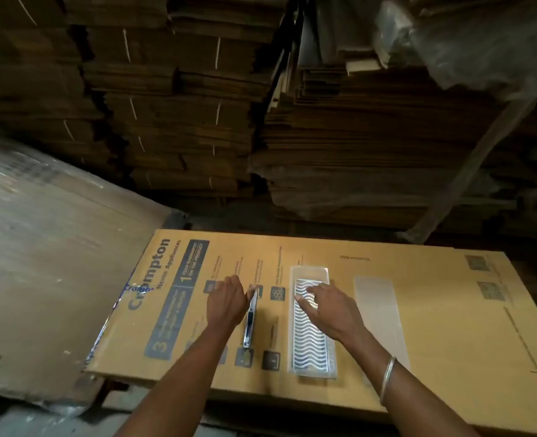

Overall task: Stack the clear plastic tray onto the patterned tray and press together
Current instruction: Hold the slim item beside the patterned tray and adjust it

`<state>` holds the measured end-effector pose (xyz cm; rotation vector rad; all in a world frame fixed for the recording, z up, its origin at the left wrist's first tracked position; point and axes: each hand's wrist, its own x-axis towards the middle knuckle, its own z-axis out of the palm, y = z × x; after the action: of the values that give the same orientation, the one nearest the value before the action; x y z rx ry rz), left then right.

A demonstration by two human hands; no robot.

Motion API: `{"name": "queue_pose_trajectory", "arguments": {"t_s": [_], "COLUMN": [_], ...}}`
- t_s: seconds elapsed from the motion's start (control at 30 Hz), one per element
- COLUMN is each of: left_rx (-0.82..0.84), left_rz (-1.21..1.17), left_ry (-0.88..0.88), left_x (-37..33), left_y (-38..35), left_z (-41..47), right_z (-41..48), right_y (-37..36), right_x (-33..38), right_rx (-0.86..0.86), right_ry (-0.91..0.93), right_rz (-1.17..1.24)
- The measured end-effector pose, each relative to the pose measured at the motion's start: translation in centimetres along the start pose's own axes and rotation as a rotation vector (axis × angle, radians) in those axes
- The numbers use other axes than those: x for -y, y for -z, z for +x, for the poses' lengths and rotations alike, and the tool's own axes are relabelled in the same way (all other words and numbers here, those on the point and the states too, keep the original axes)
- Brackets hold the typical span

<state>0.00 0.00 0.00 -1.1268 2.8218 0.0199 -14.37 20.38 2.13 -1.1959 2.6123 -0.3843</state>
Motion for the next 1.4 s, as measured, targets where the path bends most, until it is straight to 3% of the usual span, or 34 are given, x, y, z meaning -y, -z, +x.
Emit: {"name": "queue_pose_trajectory", "arguments": {"t_s": [0.2,0.3,0.6,0.77,1.17,1.23,1.4], "left_rx": [0.271,0.317,0.315,0.331,0.387,0.369,0.295], "left_rz": [-0.162,-0.214,-0.301,-0.424,-0.546,-0.691,-1.325], "left_ry": [0.064,0.091,0.091,0.200,0.243,0.294,0.310], "left_x": [-1.3,-1.8,-2.4,-2.9,-2.4,-2.3,-1.9], "left_y": [-3.9,-5.3,-7.5,-7.8,-7.7,-7.4,-6.1], "left_z": [-0.6,-0.7,-0.1,0.2,0.1,0.2,-0.7], "right_z": [-0.5,-1.0,-1.4,-1.3,-0.7,-0.6,-0.6], "right_y": [-2.3,-3.4,-4.4,-4.5,-4.3,-4.1,-3.7], "right_x": [-0.7,-1.3,-2.6,-3.0,-3.2,-3.2,-3.6], "right_rx": [0.058,0.080,0.066,0.047,0.043,0.041,0.026], "right_ry": [-0.045,-0.088,-0.166,-0.190,-0.169,-0.163,-0.165], "right_rz": [0.024,0.023,0.064,0.069,0.080,0.086,0.118]}}
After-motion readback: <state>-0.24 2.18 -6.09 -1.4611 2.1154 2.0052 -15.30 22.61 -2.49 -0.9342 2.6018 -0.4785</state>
